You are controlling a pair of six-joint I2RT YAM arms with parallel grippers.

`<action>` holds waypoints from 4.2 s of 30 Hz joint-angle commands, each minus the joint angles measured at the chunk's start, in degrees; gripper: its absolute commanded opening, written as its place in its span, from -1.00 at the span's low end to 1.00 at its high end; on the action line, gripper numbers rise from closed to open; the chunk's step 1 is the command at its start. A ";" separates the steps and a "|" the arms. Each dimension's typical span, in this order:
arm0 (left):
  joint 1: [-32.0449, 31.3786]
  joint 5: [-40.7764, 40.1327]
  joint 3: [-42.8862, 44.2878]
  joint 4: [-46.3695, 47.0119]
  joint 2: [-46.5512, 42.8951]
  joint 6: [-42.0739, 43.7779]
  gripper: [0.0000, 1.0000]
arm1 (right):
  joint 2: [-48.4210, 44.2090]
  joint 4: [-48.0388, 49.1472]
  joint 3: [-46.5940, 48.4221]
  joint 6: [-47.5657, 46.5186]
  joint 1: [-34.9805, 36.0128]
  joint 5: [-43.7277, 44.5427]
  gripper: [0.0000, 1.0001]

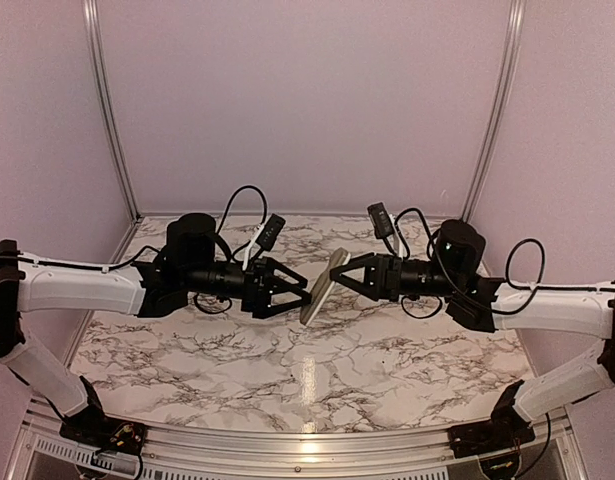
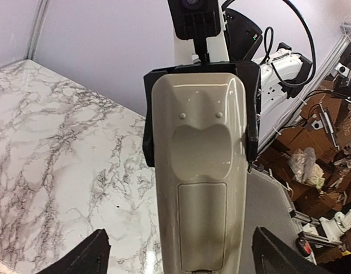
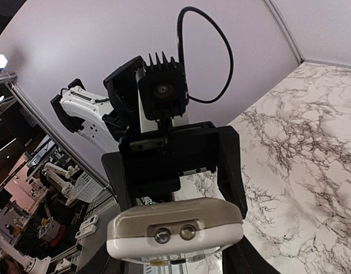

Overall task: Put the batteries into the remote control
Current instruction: Pass from the left arm to the right, then place the remote control at the center of the board, then reset both arms

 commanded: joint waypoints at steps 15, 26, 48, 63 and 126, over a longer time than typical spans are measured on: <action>4.93 -45.55 -2.66 -19.42 -12.21 -2.96 0.98 | 11.37 -51.76 22.12 -1.70 1.15 17.34 -1.00; 5.01 -46.20 -11.22 -12.30 -14.68 -6.03 0.98 | 25.27 -73.70 37.59 -6.04 1.85 23.89 -1.00; 5.01 -45.50 -21.60 -1.85 -17.93 -8.46 0.98 | 48.53 -95.62 61.48 10.33 6.03 19.17 -0.78; 5.05 -47.24 -26.26 0.76 -23.76 -8.99 0.98 | 55.36 -100.66 69.46 11.61 5.86 17.51 -0.58; 12.09 -44.13 13.36 -42.20 -5.41 2.66 0.98 | -3.99 -40.99 12.02 -19.55 -13.78 23.40 0.97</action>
